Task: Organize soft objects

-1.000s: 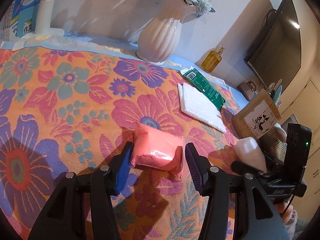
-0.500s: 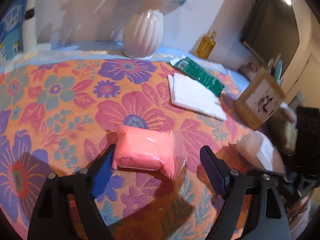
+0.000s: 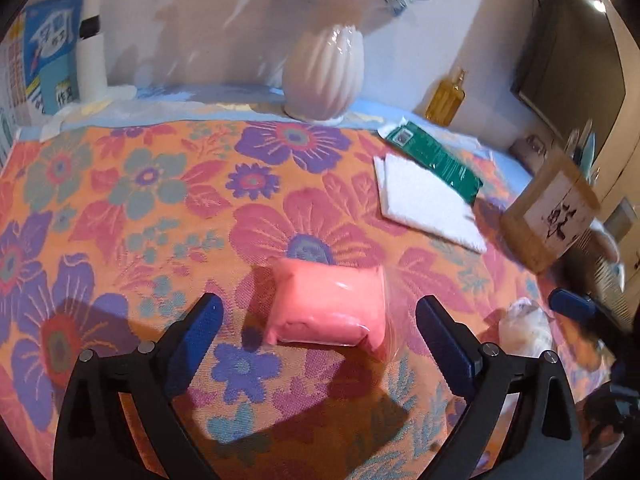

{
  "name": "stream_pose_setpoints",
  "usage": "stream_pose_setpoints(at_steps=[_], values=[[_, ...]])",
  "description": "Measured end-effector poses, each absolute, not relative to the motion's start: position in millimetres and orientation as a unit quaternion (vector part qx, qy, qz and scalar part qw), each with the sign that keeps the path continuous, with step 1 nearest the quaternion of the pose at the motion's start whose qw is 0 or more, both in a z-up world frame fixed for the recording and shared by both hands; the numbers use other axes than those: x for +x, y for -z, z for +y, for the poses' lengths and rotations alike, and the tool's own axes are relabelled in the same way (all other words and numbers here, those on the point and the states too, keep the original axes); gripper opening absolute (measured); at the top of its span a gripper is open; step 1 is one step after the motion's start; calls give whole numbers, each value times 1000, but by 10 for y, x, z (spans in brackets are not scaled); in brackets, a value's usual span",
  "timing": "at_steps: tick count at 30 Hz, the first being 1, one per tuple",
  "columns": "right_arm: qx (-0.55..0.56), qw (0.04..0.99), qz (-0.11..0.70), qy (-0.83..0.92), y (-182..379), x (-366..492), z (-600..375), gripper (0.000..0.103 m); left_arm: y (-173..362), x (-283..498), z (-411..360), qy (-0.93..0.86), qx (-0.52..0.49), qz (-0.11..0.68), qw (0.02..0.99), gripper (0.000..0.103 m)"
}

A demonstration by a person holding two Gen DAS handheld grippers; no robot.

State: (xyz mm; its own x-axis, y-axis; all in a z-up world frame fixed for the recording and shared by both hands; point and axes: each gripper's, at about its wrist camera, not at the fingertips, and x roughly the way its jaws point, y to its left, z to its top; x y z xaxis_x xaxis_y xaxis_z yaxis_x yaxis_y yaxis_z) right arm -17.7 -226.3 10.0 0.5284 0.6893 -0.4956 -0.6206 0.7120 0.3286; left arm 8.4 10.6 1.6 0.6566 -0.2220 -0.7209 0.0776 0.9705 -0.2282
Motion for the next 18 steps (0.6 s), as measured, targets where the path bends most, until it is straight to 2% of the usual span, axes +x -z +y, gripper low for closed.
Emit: stream_pose_setpoints(at_steps=[3, 6, 11, 12, 13, 14, 16, 18], values=[[61, 861, 371, -342, 42, 23, -2197, 103, 7, 120, -65, 56, -36, 421, 905, 97], [45, 864, 409, -292, 146, 145, -2093, 103, 68, 177, -291, 27, 34, 439, 897, 103], [-41, 881, 419, -217, 184, 81, -1857, 103, 63, 252, -192, 29, 11, 439, 898, 103], [-67, 884, 420, -195, 199, 76, -1790, 99, 60, 245, -195, 28, 13, 438, 899, 102], [-84, 888, 417, -174, 205, 62, -1738, 92, 42, 222, -198, 27, 14, 432, 901, 86], [-79, 892, 413, -168, 201, 58, -1741, 90, 8, 189, -189, 30, 10, 421, 907, 58], [-64, 901, 405, -140, 187, 35, -1802, 73, -7, 167, -168, 33, 0, 413, 910, 57], [-53, 911, 393, -114, 162, -1, -1896, 62, -15, 160, -117, 40, -18, 411, 911, 56]])
